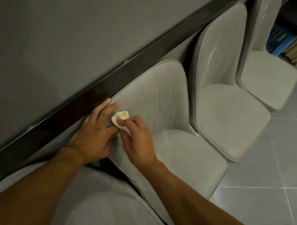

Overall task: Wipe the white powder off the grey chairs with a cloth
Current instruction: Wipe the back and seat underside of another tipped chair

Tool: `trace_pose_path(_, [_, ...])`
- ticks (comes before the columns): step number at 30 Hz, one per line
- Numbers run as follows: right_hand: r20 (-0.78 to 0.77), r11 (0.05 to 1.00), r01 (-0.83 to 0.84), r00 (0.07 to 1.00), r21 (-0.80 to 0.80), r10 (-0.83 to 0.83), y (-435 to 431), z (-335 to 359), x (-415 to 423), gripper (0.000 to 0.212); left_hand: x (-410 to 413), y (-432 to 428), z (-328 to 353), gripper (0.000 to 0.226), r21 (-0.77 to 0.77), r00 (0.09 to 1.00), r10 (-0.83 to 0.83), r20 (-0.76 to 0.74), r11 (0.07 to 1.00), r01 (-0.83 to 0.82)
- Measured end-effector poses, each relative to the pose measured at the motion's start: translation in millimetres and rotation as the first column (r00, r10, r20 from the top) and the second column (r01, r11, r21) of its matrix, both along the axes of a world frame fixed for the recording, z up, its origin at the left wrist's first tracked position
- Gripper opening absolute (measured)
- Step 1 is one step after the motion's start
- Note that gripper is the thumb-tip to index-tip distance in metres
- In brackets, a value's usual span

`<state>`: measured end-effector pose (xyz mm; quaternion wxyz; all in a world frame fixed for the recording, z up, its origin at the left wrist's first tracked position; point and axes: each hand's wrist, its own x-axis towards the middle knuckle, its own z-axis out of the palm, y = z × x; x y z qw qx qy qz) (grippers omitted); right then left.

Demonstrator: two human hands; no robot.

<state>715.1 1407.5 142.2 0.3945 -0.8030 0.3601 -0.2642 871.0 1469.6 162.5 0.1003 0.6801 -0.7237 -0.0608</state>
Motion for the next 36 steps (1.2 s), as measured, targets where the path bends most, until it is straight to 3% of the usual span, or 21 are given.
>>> trace_pose_path(4, [-0.098, 0.992, 0.034, 0.995, 0.125, -0.022, 0, -20, -1, 0.033, 1, 2, 9, 0.01, 0.038, 0.998, -0.037, -0.041, 0.999, 0.039])
trace_pose_path(7, [-0.149, 0.986, 0.065, 0.988, 0.155, -0.042, 3, -27, -8, 0.031, 4, 3, 11, 0.017, 0.074, 0.998, -0.057, -0.029, 0.995, 0.059])
trace_pose_path(10, [-0.038, 0.99, 0.122, 0.992, 0.067, -0.119, 9, -15, -4, 0.027, 7, 3, 12, 0.012, 0.077, 0.997, -0.078, -0.009, 0.994, 0.078])
trace_pose_path(13, [0.078, 0.997, 0.078, 0.994, 0.015, -0.079, 14, -7, 8, 0.026, 9, 2, 11, 0.016, 0.075, 0.994, -0.109, -0.003, 0.991, 0.109])
trace_pose_path(18, [-0.009, 0.994, 0.093, 0.996, 0.05, -0.093, 12, -21, 8, 0.026, 8, 4, 15, 0.019, 0.128, 0.996, -0.086, -0.004, 0.988, 0.086])
trace_pose_path(21, [0.01, 0.981, 0.188, 0.982, 0.038, -0.189, 8, -12, 9, 0.025, 6, 6, 21, 0.016, 0.115, 0.994, -0.063, -0.089, 0.991, 0.073])
trace_pose_path(23, [0.101, 0.947, 0.318, 0.942, 0.042, -0.32, 1, 3, 14, 0.025, 8, 10, 20, 0.015, 0.107, 0.985, -0.02, -0.173, 0.994, 0.039])
trace_pose_path(25, [0.152, 0.926, 0.37, 0.914, 0.073, -0.377, -11, 10, 22, 0.03, 10, 12, 20, 0.038, 0.144, 0.978, 0.03, -0.205, 0.99, 0.0])
trace_pose_path(28, [0.059, 0.888, 0.423, 0.896, 0.18, -0.44, -28, -11, 26, 0.035, 7, 13, 23, 0.048, 0.143, 0.987, 0.046, -0.154, 0.989, -0.024])
trace_pose_path(31, [-0.056, 0.727, 0.544, 0.815, 0.42, -0.577, -40, -34, 11, 0.036, 6, 10, 23, 0.044, 0.106, 0.983, 0.05, -0.174, 0.994, -0.031])
trace_pose_path(32, [-0.049, 0.705, 0.56, 0.797, 0.434, -0.602, -40, -35, 8, 0.035, 5, 10, 21, 0.045, 0.097, 0.982, 0.051, -0.18, 0.995, -0.034])
trace_pose_path(36, [0.105, 0.86, 0.432, 0.875, 0.273, -0.473, -33, -21, 14, 0.037, 0, 9, 11, 0.052, 0.085, 0.986, 0.072, -0.152, 0.995, -0.059])
